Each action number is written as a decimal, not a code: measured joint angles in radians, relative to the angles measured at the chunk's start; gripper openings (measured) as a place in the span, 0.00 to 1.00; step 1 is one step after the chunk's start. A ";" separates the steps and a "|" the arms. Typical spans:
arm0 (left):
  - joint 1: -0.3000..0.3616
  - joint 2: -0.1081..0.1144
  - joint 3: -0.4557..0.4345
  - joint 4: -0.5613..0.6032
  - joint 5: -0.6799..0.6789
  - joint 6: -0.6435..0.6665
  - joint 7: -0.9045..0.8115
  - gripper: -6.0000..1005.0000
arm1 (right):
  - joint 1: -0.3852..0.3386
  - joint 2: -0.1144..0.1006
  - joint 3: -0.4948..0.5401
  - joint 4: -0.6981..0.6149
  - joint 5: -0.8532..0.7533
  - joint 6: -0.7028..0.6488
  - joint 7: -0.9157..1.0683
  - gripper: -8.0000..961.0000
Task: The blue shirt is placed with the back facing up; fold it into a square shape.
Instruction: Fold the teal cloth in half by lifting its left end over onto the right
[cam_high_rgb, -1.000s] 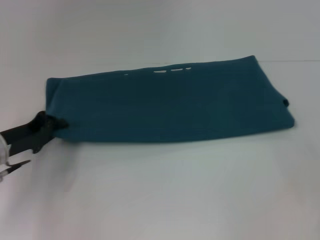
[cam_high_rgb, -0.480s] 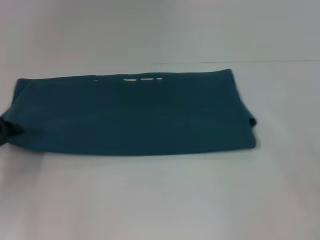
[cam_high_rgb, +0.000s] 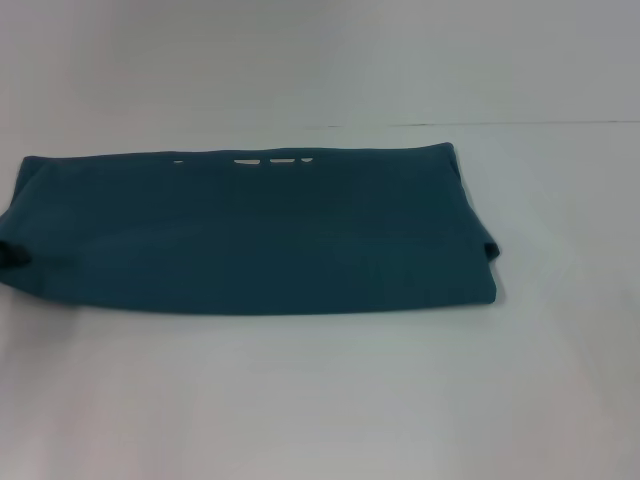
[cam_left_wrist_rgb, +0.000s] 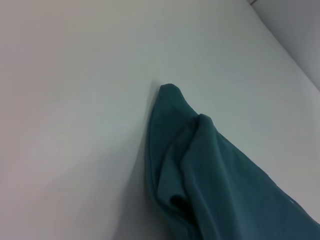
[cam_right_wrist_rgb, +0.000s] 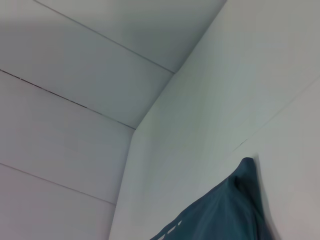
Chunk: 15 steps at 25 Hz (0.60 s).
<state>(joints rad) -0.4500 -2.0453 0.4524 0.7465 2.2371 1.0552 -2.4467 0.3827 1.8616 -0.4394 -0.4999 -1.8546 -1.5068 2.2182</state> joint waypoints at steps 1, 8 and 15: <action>-0.001 0.000 0.001 0.000 0.000 0.000 0.000 0.04 | 0.000 0.000 0.000 0.001 0.000 0.000 0.000 0.78; -0.006 0.002 0.005 0.001 0.003 0.004 0.000 0.05 | 0.000 0.000 0.000 0.004 0.000 -0.001 0.000 0.78; -0.001 0.001 0.006 0.011 0.006 0.009 0.000 0.05 | 0.001 0.001 0.004 0.002 0.000 -0.001 0.003 0.78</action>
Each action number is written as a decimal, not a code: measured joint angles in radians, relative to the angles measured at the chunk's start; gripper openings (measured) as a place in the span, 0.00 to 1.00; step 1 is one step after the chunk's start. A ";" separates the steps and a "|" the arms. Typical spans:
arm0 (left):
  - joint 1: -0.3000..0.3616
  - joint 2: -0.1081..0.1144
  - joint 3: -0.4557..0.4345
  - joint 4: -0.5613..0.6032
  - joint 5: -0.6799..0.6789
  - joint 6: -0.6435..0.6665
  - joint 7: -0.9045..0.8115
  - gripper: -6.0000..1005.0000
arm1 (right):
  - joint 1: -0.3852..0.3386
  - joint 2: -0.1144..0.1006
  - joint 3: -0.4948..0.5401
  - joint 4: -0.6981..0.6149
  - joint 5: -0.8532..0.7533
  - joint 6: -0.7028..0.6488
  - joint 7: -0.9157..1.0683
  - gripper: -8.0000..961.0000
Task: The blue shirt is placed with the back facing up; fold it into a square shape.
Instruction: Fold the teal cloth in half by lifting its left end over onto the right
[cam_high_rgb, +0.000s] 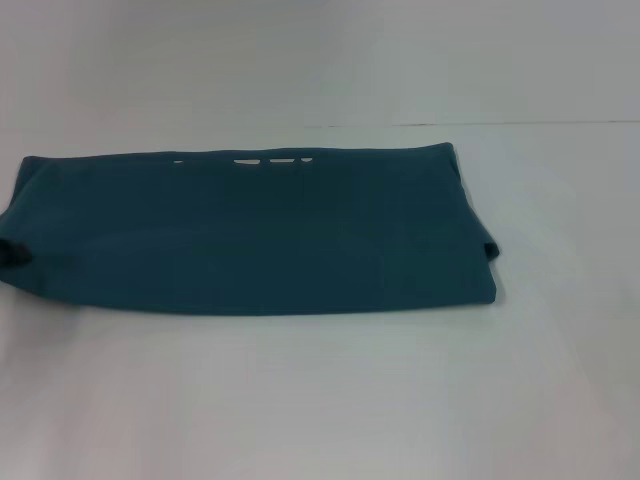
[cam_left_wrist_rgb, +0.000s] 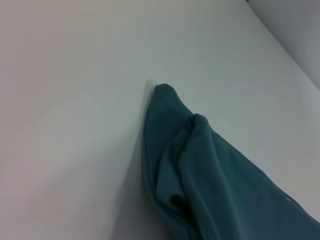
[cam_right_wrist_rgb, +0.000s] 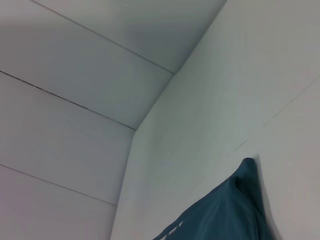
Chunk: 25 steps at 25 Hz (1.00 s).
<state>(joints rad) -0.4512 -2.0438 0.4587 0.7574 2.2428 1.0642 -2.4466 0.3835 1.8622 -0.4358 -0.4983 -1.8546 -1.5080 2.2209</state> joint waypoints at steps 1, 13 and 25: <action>0.000 0.000 0.000 0.001 0.000 0.002 0.000 0.05 | 0.000 0.000 0.001 0.000 0.000 0.000 0.000 0.78; -0.045 -0.013 0.004 0.107 -0.113 0.231 0.012 0.06 | 0.005 0.000 -0.003 0.005 0.000 0.002 -0.002 0.78; -0.267 -0.053 0.186 0.147 -0.165 0.319 -0.011 0.06 | 0.011 0.008 -0.003 0.005 0.000 0.005 -0.003 0.78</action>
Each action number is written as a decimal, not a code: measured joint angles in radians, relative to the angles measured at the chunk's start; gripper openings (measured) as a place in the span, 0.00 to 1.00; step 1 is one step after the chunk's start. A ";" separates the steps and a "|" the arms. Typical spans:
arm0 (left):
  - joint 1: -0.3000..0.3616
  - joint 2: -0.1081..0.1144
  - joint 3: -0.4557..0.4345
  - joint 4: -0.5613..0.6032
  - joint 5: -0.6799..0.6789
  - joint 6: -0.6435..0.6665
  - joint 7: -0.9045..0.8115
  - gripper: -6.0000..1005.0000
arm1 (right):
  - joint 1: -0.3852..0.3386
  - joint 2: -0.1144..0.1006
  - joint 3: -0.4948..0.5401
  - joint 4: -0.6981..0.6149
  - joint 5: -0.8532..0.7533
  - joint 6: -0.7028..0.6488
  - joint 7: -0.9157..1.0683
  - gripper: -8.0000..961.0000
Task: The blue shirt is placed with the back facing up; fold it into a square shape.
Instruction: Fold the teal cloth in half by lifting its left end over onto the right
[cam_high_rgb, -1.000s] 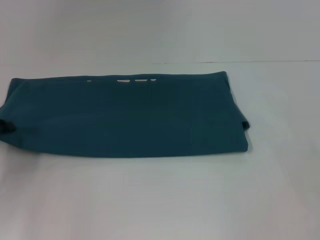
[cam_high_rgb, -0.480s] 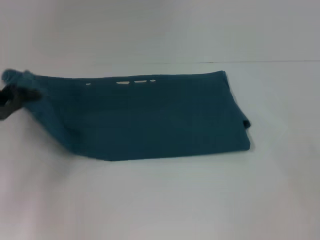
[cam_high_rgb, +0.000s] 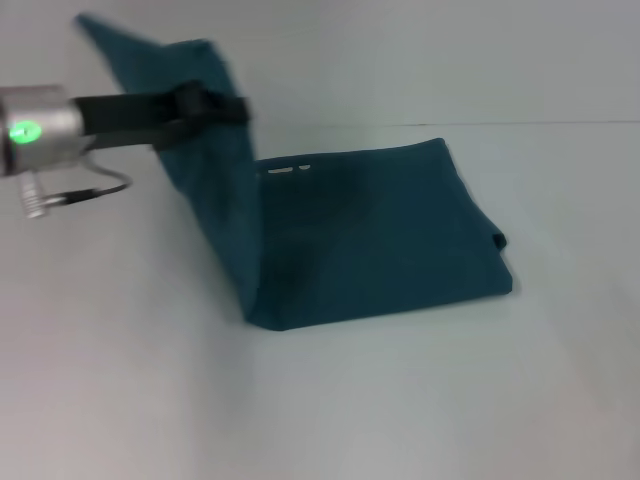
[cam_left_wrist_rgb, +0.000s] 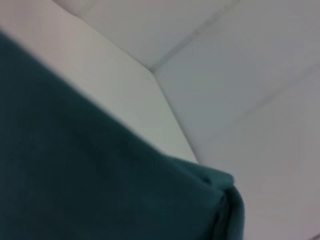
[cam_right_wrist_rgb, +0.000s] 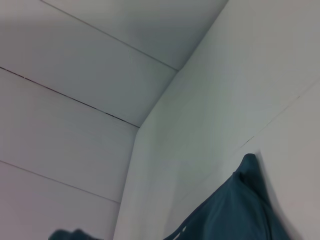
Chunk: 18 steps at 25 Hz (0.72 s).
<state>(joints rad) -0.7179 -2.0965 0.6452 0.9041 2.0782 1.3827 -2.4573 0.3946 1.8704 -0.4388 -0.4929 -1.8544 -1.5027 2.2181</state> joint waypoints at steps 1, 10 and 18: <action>-0.016 -0.006 0.027 -0.003 0.000 -0.017 0.000 0.06 | 0.000 0.000 0.000 0.000 0.000 0.000 0.000 0.78; -0.110 -0.066 0.223 -0.049 -0.001 -0.177 -0.003 0.07 | 0.004 0.003 -0.002 0.001 0.000 0.000 0.000 0.78; -0.215 -0.074 0.469 -0.245 -0.068 -0.422 -0.004 0.07 | 0.011 0.006 -0.012 0.002 0.000 0.003 -0.001 0.78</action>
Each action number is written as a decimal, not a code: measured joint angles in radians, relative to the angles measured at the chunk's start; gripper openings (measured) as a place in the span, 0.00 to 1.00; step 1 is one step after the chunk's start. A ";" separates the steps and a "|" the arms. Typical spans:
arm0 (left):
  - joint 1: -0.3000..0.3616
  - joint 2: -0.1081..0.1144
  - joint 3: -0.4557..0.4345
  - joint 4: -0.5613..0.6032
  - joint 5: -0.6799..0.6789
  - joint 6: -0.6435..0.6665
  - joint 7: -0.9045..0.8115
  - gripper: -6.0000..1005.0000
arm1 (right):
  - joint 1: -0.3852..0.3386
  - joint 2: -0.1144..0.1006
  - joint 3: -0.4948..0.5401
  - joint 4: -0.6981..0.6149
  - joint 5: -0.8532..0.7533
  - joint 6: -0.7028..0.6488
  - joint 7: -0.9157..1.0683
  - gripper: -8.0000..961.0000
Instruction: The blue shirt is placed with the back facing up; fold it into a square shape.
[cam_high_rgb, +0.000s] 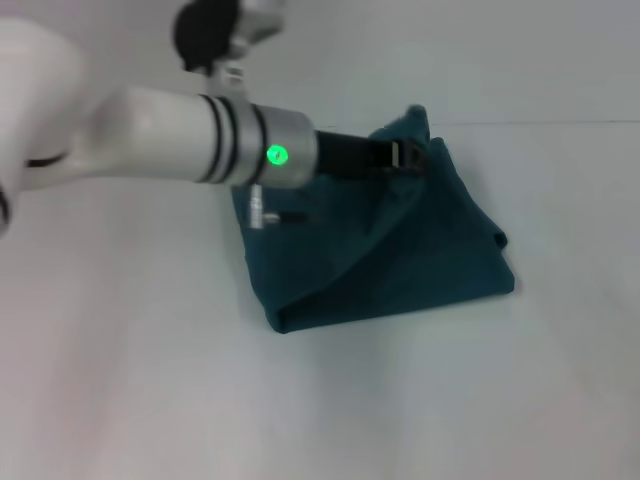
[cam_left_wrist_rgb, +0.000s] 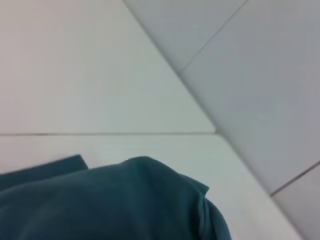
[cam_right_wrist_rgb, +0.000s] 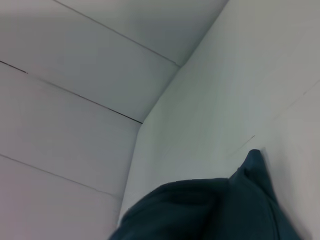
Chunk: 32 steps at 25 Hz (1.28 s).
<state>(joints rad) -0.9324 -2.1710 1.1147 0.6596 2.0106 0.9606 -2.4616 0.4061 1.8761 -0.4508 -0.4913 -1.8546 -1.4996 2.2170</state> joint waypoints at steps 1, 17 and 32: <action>-0.010 -0.001 0.021 -0.016 -0.007 -0.017 0.002 0.07 | 0.000 0.000 -0.001 0.000 0.000 0.000 0.000 0.78; -0.034 -0.004 0.231 -0.033 -0.174 -0.128 0.028 0.21 | 0.003 0.009 -0.016 0.004 -0.016 0.017 -0.002 0.78; 0.349 0.079 -0.194 -0.069 -0.529 0.340 0.129 0.76 | 0.130 -0.042 -0.039 -0.010 -0.243 0.028 0.055 0.78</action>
<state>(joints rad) -0.5838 -2.0917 0.9211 0.5901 1.4816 1.3005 -2.3323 0.5360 1.8339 -0.4903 -0.5011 -2.0979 -1.4711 2.2723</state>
